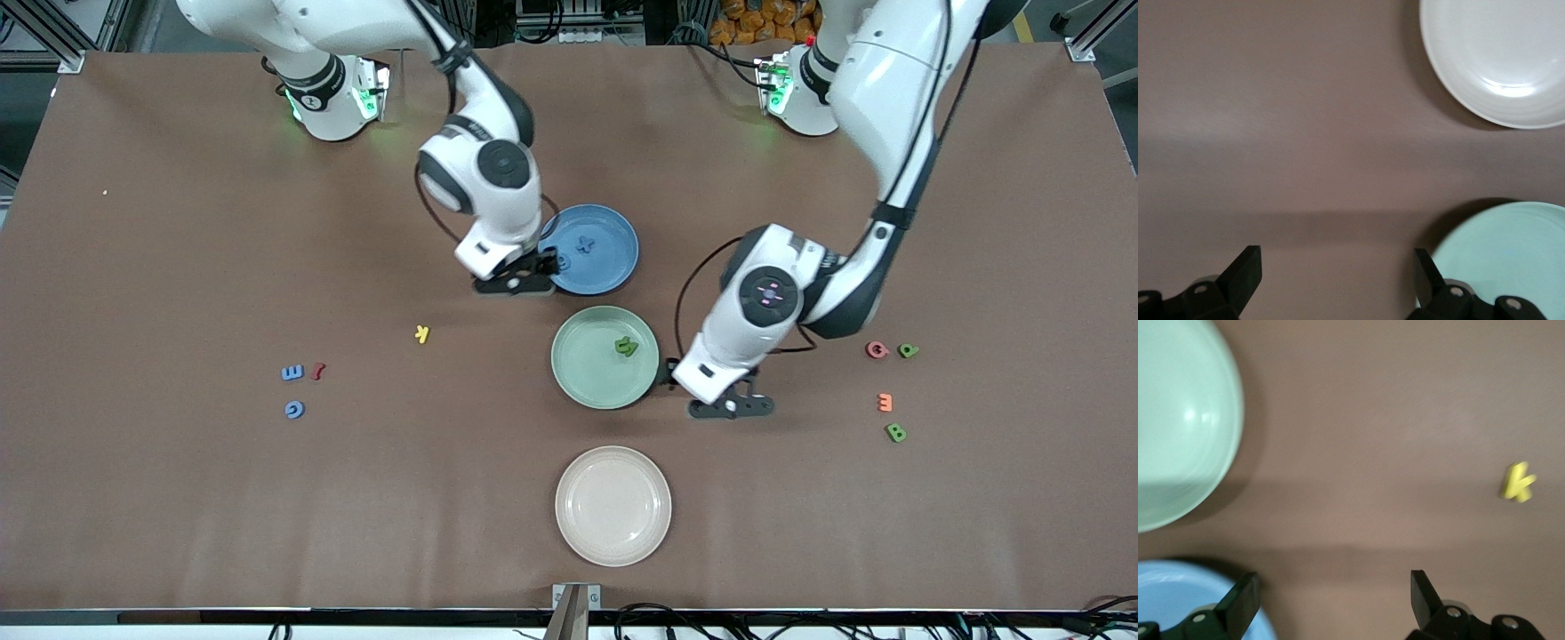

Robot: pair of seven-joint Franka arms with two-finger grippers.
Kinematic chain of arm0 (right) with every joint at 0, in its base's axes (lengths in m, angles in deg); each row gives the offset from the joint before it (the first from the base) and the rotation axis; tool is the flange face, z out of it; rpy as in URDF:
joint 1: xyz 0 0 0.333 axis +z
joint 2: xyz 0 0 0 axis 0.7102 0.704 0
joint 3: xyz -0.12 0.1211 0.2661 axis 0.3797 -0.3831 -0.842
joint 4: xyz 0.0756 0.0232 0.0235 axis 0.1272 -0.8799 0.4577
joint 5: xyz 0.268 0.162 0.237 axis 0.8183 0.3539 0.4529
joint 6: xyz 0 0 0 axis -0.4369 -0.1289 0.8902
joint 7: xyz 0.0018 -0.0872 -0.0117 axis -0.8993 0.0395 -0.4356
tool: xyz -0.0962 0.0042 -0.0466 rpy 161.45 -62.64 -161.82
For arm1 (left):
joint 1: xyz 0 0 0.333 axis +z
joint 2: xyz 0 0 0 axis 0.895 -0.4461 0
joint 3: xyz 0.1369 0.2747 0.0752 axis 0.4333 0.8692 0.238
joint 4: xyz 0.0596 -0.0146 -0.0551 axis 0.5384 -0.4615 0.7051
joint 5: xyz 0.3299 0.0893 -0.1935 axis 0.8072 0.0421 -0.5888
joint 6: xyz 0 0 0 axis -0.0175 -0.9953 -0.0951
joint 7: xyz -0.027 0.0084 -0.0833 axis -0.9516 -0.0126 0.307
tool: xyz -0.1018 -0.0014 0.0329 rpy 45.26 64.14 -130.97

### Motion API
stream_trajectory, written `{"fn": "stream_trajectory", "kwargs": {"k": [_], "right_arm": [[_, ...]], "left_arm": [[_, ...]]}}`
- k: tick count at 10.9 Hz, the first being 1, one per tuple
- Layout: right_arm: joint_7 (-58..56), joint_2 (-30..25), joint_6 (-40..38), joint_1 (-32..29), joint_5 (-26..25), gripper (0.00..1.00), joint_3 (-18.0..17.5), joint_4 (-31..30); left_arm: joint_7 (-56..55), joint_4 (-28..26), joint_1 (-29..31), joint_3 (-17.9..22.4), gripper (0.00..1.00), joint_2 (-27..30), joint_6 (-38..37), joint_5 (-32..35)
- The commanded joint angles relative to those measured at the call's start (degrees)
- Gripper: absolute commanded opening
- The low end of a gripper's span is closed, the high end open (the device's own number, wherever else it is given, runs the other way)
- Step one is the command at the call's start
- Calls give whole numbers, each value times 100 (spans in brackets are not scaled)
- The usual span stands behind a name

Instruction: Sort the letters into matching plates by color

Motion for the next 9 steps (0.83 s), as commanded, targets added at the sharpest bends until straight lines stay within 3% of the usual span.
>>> {"fn": "stream_trajectory", "kwargs": {"k": [1, 9], "right_arm": [[-374, -297, 1, -738, -69, 100, -67, -234], [-2308, -472, 98, -2585, -69, 100, -58, -269]], "left_arm": [[665, -95, 620, -38, 100, 156, -174, 138], [719, -69, 1483, 93, 100, -37, 46, 243]]}}
